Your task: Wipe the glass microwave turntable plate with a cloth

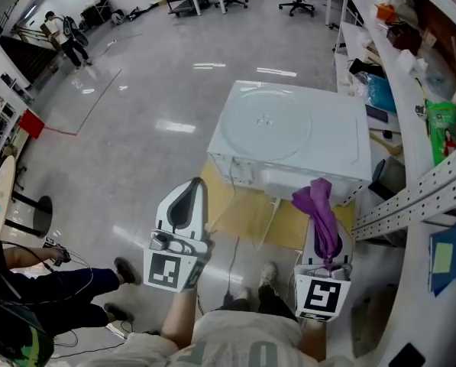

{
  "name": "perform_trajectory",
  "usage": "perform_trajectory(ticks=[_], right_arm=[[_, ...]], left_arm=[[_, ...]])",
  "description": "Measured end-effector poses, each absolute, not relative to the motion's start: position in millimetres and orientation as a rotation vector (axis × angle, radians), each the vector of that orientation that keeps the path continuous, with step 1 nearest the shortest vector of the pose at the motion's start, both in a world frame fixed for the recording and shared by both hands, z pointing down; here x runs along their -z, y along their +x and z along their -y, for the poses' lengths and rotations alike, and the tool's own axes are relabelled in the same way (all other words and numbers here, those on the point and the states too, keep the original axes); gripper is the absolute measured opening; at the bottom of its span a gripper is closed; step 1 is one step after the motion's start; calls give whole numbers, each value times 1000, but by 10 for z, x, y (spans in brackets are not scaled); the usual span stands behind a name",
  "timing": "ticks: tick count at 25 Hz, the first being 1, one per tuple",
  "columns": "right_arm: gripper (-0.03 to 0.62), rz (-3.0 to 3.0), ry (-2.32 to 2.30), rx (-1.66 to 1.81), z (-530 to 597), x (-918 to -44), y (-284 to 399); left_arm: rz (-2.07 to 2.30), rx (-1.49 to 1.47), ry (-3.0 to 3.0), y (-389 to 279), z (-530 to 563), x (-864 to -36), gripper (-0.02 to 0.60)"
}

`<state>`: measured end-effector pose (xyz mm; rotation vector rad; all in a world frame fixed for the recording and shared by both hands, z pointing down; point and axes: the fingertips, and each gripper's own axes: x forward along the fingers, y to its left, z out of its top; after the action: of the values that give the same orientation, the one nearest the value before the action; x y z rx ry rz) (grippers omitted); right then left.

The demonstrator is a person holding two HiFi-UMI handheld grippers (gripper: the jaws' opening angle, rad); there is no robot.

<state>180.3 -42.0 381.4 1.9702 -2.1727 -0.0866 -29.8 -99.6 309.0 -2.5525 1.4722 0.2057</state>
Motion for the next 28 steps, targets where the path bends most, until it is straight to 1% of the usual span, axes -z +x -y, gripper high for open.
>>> perform_trajectory(ticks=[4, 9, 12, 17, 24, 28], right_arm=[[58, 2118, 1995, 145, 18, -3699, 1605], [58, 2167, 1966, 265, -561, -3376, 1071], [58, 2239, 1948, 275, -861, -3203, 840], [58, 2379, 1894, 199, -1332, -3035, 634], [58, 2451, 1883, 159, -1880, -2922, 847], [58, 2489, 1928, 148, -2351, -2945, 1004]], left_arm=[[-1465, -297, -2542, -593, 530, -3027, 3], [-1462, -376, -2537, -1074, -133, -2976, 2], [-1457, -382, -2544, -1166, -441, -2903, 3], [-1413, -404, -2563, -1116, -877, -2752, 2], [-1376, -441, -2540, -814, -1521, -2647, 2], [-1356, -386, -2536, -613, -1944, -2726, 3]])
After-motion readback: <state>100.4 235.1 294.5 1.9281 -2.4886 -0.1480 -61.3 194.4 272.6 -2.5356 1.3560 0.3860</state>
